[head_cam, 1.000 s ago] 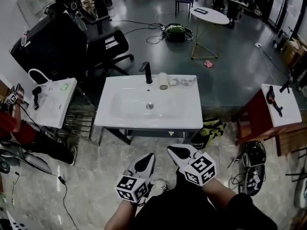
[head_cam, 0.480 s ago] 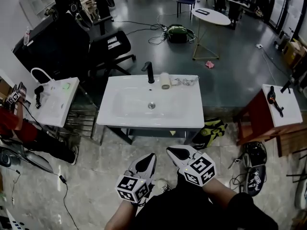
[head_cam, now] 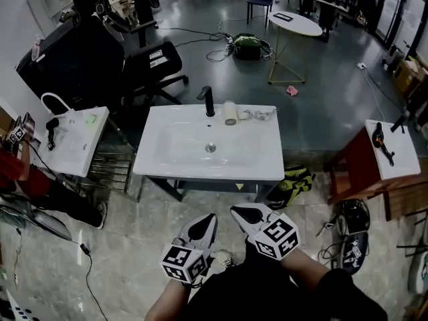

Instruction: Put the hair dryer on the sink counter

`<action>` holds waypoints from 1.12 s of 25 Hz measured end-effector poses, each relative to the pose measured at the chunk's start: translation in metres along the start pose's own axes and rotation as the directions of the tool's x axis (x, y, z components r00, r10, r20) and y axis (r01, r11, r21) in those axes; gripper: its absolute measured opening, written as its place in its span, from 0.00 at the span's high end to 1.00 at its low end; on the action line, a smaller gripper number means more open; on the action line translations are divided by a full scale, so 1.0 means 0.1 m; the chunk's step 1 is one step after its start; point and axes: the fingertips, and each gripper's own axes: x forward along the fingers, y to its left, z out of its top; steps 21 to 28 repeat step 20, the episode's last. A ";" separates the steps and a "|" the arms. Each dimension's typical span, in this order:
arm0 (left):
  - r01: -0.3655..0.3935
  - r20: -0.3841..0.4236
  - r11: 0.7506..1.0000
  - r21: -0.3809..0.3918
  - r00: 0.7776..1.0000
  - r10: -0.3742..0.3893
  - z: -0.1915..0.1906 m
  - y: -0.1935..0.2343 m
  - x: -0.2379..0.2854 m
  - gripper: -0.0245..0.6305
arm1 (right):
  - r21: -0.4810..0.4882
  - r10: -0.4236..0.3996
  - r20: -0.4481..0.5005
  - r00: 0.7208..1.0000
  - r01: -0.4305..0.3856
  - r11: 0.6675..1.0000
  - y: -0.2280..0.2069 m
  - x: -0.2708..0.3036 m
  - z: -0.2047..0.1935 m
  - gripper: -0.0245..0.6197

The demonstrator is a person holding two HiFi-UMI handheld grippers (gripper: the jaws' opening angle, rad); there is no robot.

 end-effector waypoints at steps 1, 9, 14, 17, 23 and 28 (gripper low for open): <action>-0.002 0.000 1.000 0.000 1.000 0.002 0.00 0.01 0.00 0.96 | 0.000 0.001 0.000 1.000 -0.001 1.000 0.00 0.00 0.00 0.96; -0.002 -0.006 1.000 -0.009 1.000 0.002 -0.01 0.03 0.02 0.96 | 0.010 -0.004 -0.001 1.000 0.004 1.000 -0.02 0.01 0.00 0.96; 0.006 -0.010 1.000 -0.010 1.000 -0.006 -0.03 0.02 0.04 0.96 | 0.013 -0.010 0.001 1.000 0.010 1.000 -0.04 0.01 -0.02 0.96; 0.008 -0.012 1.000 -0.010 1.000 -0.008 -0.03 0.03 0.06 0.96 | 0.015 -0.011 -0.001 1.000 0.011 1.000 -0.04 0.02 -0.02 0.96; 0.009 -0.013 1.000 -0.008 1.000 -0.009 -0.02 0.05 0.07 0.96 | 0.017 -0.010 -0.003 1.000 0.010 1.000 -0.04 0.03 -0.01 0.96; 0.009 -0.013 1.000 -0.008 1.000 -0.009 -0.02 0.05 0.07 0.96 | 0.017 -0.010 -0.003 1.000 0.010 1.000 -0.04 0.03 -0.01 0.96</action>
